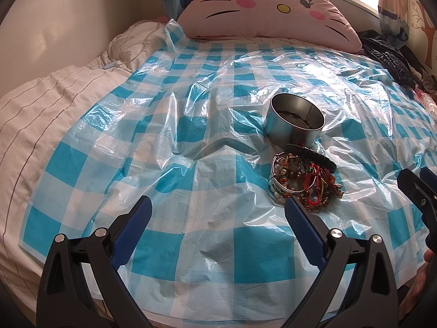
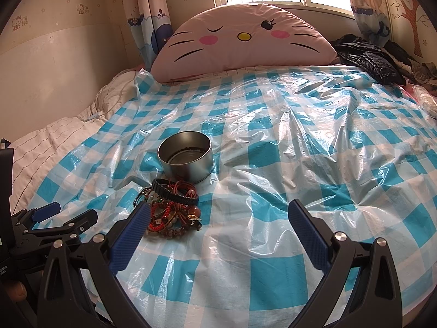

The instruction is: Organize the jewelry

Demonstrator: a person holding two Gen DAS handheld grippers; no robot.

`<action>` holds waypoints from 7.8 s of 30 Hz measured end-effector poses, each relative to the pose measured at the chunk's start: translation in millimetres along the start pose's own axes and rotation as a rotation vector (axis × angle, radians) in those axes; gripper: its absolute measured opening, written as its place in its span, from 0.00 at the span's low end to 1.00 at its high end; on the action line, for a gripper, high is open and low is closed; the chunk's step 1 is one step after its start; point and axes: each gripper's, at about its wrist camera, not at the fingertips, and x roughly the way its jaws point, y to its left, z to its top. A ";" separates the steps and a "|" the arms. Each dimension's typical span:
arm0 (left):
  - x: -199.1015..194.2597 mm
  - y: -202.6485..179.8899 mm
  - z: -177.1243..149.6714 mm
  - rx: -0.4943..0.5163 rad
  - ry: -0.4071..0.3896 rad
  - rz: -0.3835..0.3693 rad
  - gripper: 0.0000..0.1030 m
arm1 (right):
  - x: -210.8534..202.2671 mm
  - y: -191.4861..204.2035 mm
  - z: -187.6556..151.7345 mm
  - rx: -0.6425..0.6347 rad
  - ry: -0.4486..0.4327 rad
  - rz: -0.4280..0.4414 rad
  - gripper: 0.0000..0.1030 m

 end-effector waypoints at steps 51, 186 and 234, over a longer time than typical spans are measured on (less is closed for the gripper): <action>108.5 -79.1 58.9 0.084 0.244 -0.365 0.09 | -11.3 -50.9 1.9 0.247 -0.040 0.113 0.93; 71.1 -24.3 35.1 0.108 0.135 -0.293 0.59 | 93.1 -7.8 9.0 -0.054 0.292 0.224 0.64; 79.7 -30.8 34.5 0.013 0.118 -0.445 0.08 | 162.8 -4.2 17.3 -0.168 0.413 0.108 0.66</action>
